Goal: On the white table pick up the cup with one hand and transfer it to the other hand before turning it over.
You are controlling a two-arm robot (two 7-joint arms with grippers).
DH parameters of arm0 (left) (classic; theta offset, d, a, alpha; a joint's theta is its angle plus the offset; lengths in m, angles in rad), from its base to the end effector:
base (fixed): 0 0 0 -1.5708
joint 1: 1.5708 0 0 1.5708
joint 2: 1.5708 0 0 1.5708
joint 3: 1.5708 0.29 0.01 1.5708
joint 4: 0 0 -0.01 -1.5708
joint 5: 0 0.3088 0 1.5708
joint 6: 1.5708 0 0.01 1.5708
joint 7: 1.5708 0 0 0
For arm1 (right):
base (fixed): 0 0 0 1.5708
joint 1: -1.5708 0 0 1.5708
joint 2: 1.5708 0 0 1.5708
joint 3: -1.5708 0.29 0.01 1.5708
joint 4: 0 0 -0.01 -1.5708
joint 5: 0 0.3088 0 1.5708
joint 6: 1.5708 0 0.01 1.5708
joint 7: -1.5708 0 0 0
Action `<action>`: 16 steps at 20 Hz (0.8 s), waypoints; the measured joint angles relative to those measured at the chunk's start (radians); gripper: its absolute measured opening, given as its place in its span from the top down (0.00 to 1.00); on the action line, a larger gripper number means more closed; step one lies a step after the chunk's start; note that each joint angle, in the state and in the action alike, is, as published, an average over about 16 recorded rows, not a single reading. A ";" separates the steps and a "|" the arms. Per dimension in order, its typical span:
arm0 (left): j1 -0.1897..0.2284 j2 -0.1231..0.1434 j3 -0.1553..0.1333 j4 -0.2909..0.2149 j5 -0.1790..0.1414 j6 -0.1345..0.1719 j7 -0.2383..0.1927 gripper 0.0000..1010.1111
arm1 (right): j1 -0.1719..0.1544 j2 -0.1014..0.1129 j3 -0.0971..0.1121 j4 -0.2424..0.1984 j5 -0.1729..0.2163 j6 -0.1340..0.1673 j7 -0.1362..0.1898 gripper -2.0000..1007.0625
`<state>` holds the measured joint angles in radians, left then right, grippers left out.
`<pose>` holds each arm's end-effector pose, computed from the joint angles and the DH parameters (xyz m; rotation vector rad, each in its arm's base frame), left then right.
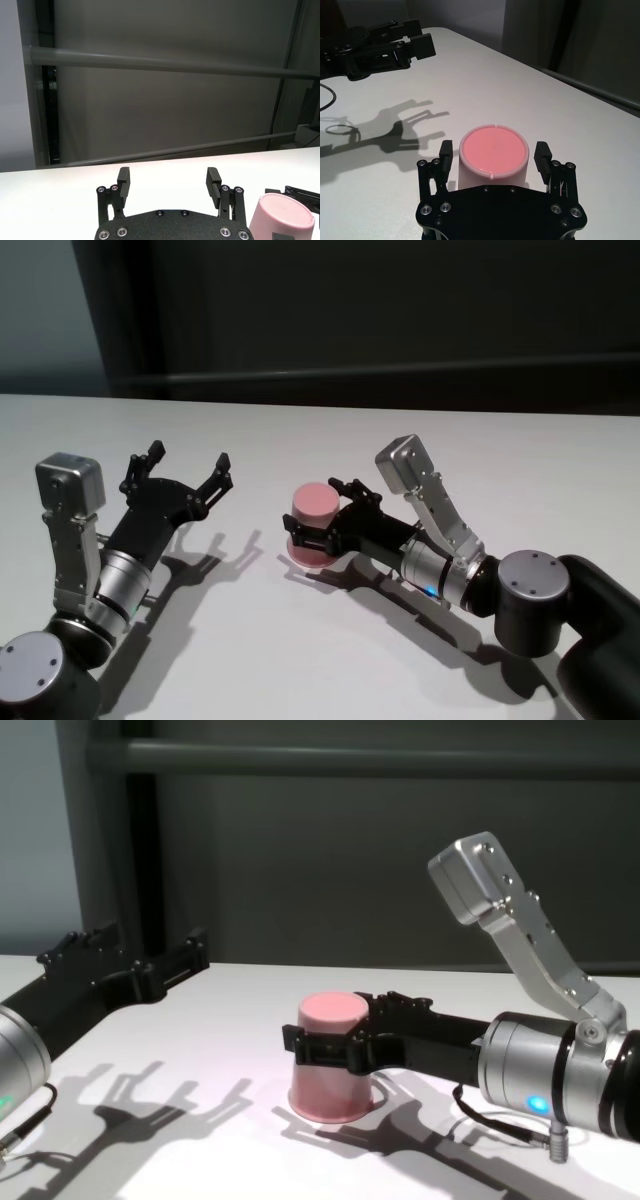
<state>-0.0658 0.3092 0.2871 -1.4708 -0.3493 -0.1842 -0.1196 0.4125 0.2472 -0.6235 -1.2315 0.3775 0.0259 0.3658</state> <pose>0.3349 0.0130 -0.3210 -0.0751 -0.0215 1.2134 0.4038 0.0747 -0.3007 -0.1424 0.0530 -0.7286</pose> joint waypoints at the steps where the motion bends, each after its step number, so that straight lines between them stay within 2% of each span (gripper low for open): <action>1: 0.000 0.000 0.000 0.000 0.000 0.000 0.000 0.01 | -0.001 0.000 0.002 -0.002 -0.001 -0.002 0.000 0.01; 8: 0.000 0.000 0.000 0.000 0.000 0.000 0.000 0.01 | -0.010 -0.005 0.023 -0.018 -0.007 -0.032 0.004 0.01; 16: 0.000 0.000 0.000 0.000 0.000 0.000 0.000 0.01 | -0.037 -0.016 0.066 -0.054 -0.008 -0.123 0.012 0.01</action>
<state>-0.0658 0.3092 0.2871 -1.4708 -0.3493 -0.1842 -0.1196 0.3754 0.2310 -0.5573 -1.2857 0.3699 -0.0972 0.3776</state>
